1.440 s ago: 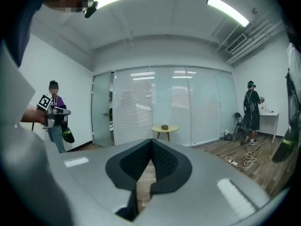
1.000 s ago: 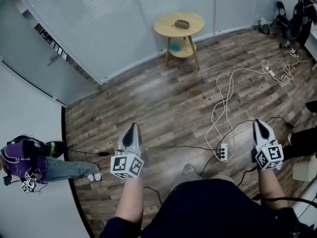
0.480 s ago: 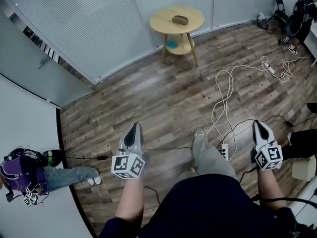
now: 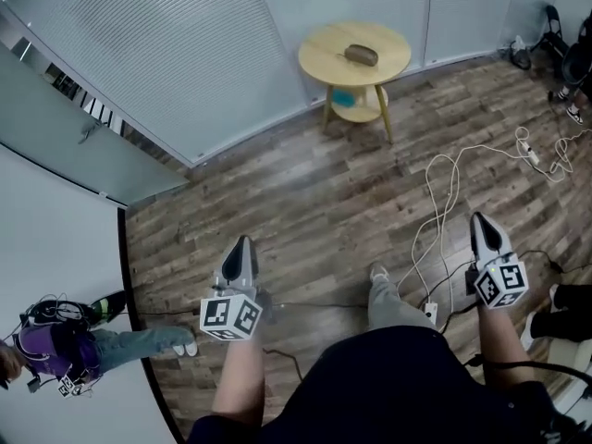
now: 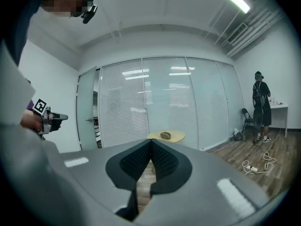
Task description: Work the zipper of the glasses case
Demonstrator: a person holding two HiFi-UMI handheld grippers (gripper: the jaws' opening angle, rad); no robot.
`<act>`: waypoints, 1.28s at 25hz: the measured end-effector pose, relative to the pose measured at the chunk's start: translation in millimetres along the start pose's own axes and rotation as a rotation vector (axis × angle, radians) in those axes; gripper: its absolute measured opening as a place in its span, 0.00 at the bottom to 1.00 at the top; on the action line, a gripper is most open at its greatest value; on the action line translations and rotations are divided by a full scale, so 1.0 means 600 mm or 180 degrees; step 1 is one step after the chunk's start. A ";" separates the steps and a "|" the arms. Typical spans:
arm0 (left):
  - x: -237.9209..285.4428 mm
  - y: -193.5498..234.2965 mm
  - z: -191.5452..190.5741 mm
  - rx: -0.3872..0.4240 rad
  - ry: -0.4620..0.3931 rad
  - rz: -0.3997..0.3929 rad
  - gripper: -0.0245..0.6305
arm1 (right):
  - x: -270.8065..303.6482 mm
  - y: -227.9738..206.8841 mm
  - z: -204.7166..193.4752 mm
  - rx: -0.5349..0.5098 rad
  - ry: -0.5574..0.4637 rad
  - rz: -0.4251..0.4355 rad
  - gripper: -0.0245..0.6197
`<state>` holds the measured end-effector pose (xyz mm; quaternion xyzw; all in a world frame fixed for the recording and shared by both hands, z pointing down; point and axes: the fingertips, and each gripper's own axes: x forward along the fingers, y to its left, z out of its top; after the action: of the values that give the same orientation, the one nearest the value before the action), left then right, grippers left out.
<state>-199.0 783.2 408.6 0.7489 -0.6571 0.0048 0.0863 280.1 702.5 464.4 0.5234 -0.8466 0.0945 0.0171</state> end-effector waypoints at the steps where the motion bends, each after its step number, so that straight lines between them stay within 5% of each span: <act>1: 0.032 0.004 0.014 0.0002 -0.0014 0.0040 0.04 | 0.036 -0.015 0.008 0.0032 0.0002 0.0026 0.05; 9: 0.276 -0.009 0.086 0.0043 -0.0114 0.0083 0.04 | 0.301 -0.143 0.113 -0.0062 -0.0159 0.0217 0.05; 14: 0.406 0.007 0.115 0.0116 -0.0043 -0.0017 0.04 | 0.397 -0.196 0.142 0.0334 -0.0204 0.0138 0.05; 23: 0.700 0.048 0.090 -0.0008 0.0009 -0.0393 0.04 | 0.553 -0.320 0.125 0.0610 -0.0010 -0.0326 0.05; 32: 0.981 0.166 0.191 0.0172 -0.0062 -0.0680 0.04 | 0.777 -0.351 0.219 0.0711 -0.0281 -0.0489 0.05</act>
<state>-228.8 177.0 379.1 0.8167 -0.5739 0.0060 0.0598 266.2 176.0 425.0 0.5890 -0.7882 0.1634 -0.0713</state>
